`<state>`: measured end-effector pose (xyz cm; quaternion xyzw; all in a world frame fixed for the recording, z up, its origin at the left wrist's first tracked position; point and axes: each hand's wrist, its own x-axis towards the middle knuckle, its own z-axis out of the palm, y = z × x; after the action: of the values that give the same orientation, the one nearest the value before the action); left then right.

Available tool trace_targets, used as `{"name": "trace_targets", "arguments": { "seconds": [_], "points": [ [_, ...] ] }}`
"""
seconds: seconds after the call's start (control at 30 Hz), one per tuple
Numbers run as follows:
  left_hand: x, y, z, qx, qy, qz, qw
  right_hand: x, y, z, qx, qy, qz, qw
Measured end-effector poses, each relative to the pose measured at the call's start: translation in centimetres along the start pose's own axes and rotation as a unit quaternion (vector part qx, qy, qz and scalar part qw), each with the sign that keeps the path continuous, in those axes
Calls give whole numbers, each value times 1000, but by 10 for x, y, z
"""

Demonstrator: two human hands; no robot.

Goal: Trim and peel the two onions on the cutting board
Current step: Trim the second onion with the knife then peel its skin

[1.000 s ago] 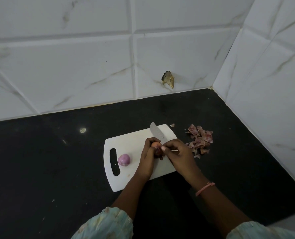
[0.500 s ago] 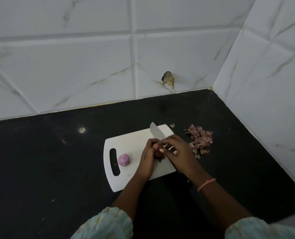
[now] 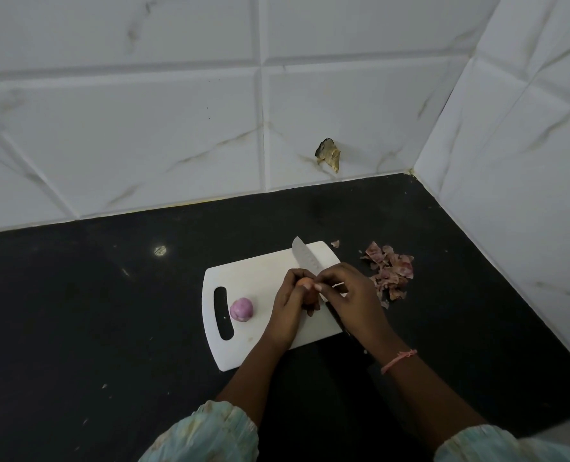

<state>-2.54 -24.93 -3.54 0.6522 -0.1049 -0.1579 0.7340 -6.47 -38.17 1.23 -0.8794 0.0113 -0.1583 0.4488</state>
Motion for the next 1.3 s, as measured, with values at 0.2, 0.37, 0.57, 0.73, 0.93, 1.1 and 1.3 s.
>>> {"name": "trace_targets", "arguments": {
  "seconds": [0.2, 0.37, 0.57, 0.73, 0.93, 1.1, 1.3],
  "points": [
    [1, 1, 0, -22, 0, -18, 1000, -4, 2, -3, 8, 10, 16, 1000],
    [2, -1, -1, -23, 12, -29, 999, -7, 3, -4, 45, 26, 82, 995],
    [4, -5, -1, -20, 12, -31, 999, -7, 19, -9, -75, 119, 112, 984],
    [1, -3, -1, -23, 12, -30, 999, -7, 13, -12, -73, 87, 77, 991],
    [-2, 1, -1, -14, -2, -19, 1000, -6, 2, 1, -28, -51, -26, 998],
    [-4, 4, 0, 16, -12, -1, 1000, -3, 2, -1, -34, -33, -31, 998],
    [-3, 7, 1, 5, -14, -10, 1000, 0, 4, -3, -35, -61, -27, 997]
  ]
}}
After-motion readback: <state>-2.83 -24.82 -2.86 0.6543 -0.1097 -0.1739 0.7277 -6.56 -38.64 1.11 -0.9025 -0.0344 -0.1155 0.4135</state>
